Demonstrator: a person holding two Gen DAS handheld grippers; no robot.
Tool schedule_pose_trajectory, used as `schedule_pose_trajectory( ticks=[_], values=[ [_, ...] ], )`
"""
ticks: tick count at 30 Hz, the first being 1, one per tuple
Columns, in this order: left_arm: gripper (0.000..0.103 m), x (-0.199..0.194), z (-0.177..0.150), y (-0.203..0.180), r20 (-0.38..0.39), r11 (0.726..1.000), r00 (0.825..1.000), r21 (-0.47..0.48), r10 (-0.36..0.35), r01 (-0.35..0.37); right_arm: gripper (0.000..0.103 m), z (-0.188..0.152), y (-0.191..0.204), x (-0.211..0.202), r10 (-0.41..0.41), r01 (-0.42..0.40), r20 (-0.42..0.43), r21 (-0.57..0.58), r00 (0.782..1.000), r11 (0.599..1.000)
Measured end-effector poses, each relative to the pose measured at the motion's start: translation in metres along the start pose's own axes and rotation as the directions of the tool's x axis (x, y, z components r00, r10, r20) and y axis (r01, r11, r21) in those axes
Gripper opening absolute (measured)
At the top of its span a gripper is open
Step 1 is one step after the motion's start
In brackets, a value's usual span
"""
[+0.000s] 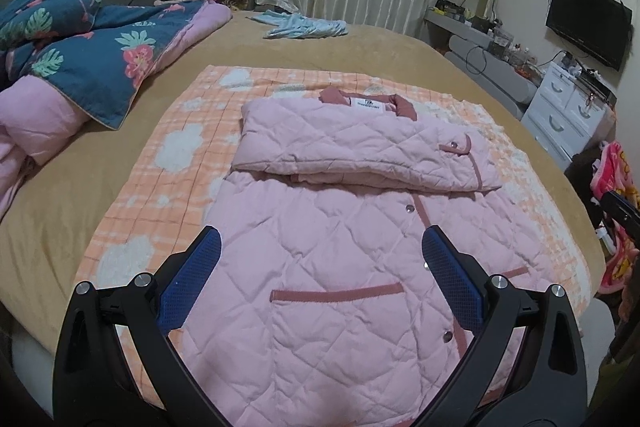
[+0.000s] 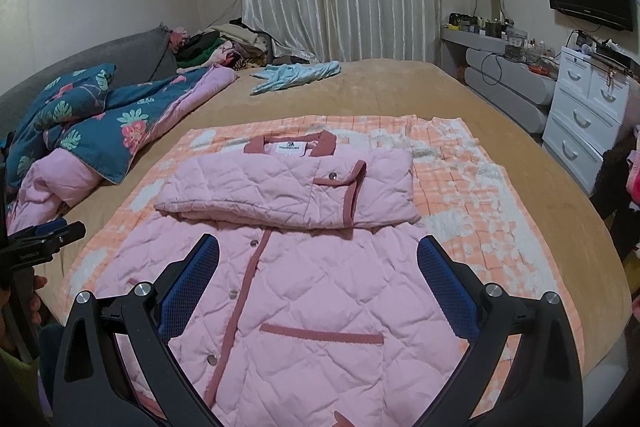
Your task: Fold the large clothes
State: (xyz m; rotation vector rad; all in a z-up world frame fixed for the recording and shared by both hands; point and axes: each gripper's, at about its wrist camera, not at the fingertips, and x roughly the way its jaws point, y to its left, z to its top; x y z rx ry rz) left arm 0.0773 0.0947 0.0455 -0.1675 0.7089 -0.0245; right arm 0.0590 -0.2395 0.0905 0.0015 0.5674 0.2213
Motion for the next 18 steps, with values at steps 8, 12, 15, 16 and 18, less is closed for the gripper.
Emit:
schedule_pose_trajectory(
  ticks=[8,12,15,16,18],
  values=[
    [0.094,0.006,-0.018,0.010,-0.017,1.000,0.999,0.008,0.030,-0.030,0.099,-0.021,-0.005,0.009,-0.010,0.009,-0.050,-0.009,0.999,1.000],
    [0.094,0.010,-0.028,0.015,-0.026,0.999,0.999,0.024,0.047,-0.046,0.099,-0.031,-0.010,0.014,-0.018,0.018,-0.072,-0.003,0.997,1.000],
    [0.094,0.014,-0.034,0.018,-0.042,0.998,0.998,0.022,0.052,-0.051,0.099,-0.036,-0.013,0.017,-0.023,0.023,-0.086,-0.002,0.996,1.000],
    [0.094,0.015,-0.036,0.019,-0.045,0.998,0.998,0.023,0.053,-0.052,0.099,-0.038,-0.014,0.018,-0.028,0.028,-0.092,-0.003,0.995,1.000],
    [0.094,0.017,-0.039,0.021,-0.049,0.998,0.997,0.029,0.056,-0.054,0.099,-0.042,-0.015,0.021,-0.030,0.031,-0.101,0.000,0.994,1.000]
  ],
)
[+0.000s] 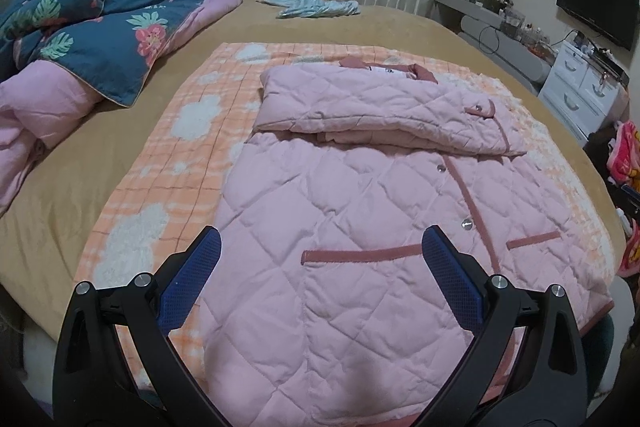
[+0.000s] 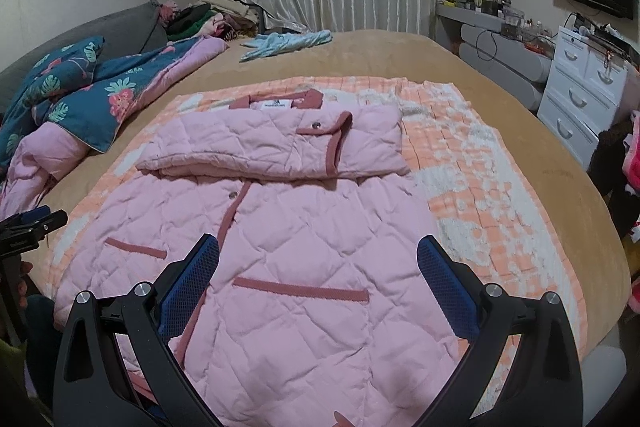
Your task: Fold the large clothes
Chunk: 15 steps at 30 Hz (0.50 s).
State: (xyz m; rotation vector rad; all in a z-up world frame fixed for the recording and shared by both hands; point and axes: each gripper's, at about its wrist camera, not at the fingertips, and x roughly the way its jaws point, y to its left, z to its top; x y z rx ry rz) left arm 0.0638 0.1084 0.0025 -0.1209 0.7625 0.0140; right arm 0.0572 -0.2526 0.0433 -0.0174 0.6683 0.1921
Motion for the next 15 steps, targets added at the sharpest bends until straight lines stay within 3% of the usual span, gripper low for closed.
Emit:
schedule_pose_trajectory(
  ticks=[15],
  values=[
    [0.094,0.021,-0.028,0.018,-0.070,1.000,0.997,0.005,0.017,-0.016,0.099,-0.042,-0.027,0.022,-0.043,0.043,-0.107,0.001,0.993,0.999]
  ],
)
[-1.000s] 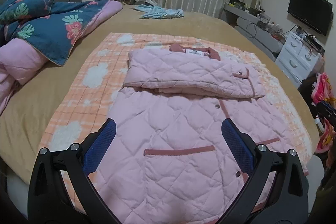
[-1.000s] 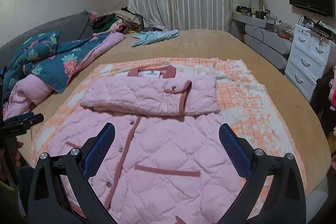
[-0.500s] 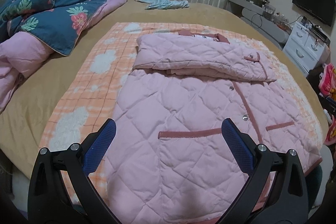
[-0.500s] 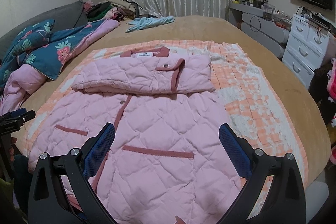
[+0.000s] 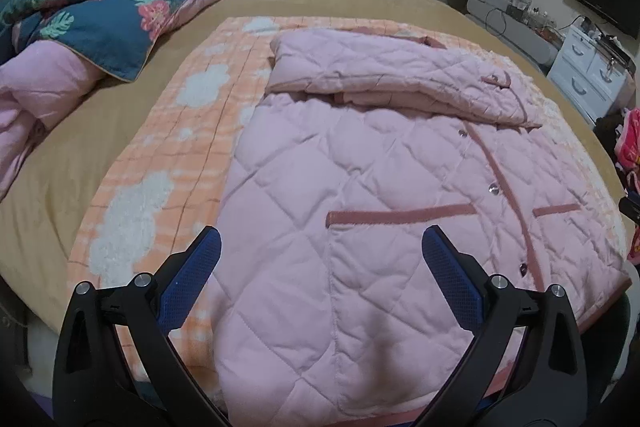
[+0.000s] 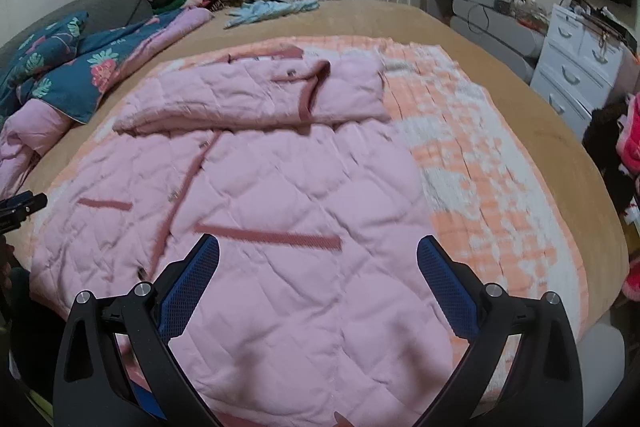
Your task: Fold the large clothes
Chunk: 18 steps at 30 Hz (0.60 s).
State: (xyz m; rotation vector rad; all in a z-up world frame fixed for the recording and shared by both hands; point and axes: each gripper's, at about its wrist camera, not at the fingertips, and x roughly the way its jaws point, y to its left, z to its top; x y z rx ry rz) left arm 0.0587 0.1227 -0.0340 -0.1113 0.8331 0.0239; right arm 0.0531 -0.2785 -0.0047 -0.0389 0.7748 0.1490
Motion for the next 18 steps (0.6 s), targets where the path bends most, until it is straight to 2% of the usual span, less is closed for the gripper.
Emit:
schedule_pose_trajectory(
  ticks=[11,18],
  values=[
    [0.094,0.020,-0.026,0.031,-0.079,0.999,0.997,-0.047,0.011,-0.015,0.099,-0.034,-0.033,0.014,-0.045,0.048,-0.090,0.033,0.995,0.998],
    [0.094,0.022,-0.043,0.054,-0.129,0.994,0.991,-0.110,-0.032,0.017,0.099,-0.045,-0.049,0.016,-0.058,0.065,-0.116,0.061,0.992,0.996]
  ],
)
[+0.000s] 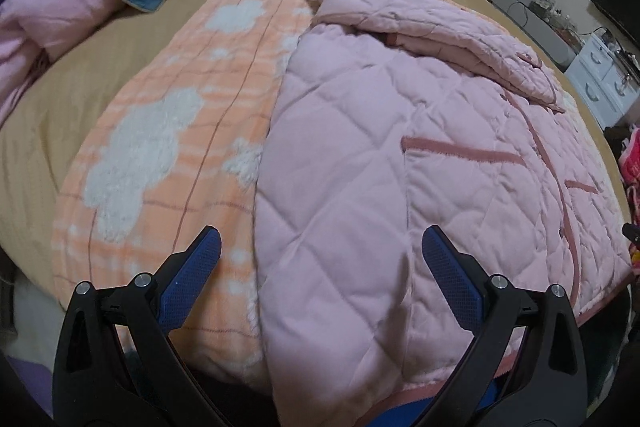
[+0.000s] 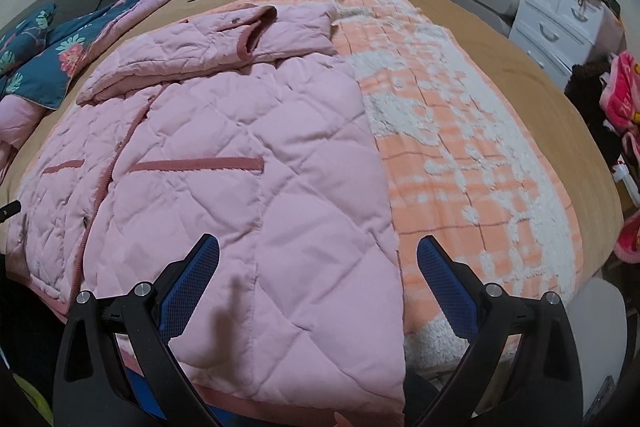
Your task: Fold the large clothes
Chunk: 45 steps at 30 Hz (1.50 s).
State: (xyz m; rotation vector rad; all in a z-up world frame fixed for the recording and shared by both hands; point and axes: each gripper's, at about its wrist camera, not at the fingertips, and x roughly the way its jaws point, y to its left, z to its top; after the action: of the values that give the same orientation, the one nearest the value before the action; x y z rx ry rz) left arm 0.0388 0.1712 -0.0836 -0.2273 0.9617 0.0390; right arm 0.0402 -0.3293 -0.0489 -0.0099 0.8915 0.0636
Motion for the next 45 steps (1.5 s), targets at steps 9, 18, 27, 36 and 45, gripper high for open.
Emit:
schedule_pose_trajectory(
  ticks=[9,18,27,36,45],
  values=[
    [0.094,0.004,-0.023,-0.003,-0.086,0.998,0.996,0.042,-0.034,0.037,0.099,-0.015,-0.012,0.001,0.034,-0.033,-0.067,0.019,0.997,0.999],
    [0.094,0.015,-0.038,-0.012,-0.129,0.997,0.991,0.059,-0.036,0.044,0.099,-0.034,-0.023,0.001,0.089,-0.084,-0.157,0.040,0.984,0.996],
    [0.094,0.016,-0.038,-0.009,-0.140,0.997,0.989,0.041,-0.052,0.058,0.084,-0.043,-0.018,0.009,0.161,-0.151,-0.238,0.058,0.958,0.987],
    [0.094,0.010,-0.049,-0.008,-0.160,0.996,0.984,0.041,-0.078,0.085,0.065,-0.050,-0.018,0.011,0.215,-0.202,-0.256,0.077,0.942,0.976],
    [0.094,0.018,-0.047,-0.009,-0.175,0.996,0.982,0.037,-0.076,0.083,0.019,-0.045,-0.004,-0.013,0.291,-0.288,-0.155,0.042,0.944,0.957]
  ],
)
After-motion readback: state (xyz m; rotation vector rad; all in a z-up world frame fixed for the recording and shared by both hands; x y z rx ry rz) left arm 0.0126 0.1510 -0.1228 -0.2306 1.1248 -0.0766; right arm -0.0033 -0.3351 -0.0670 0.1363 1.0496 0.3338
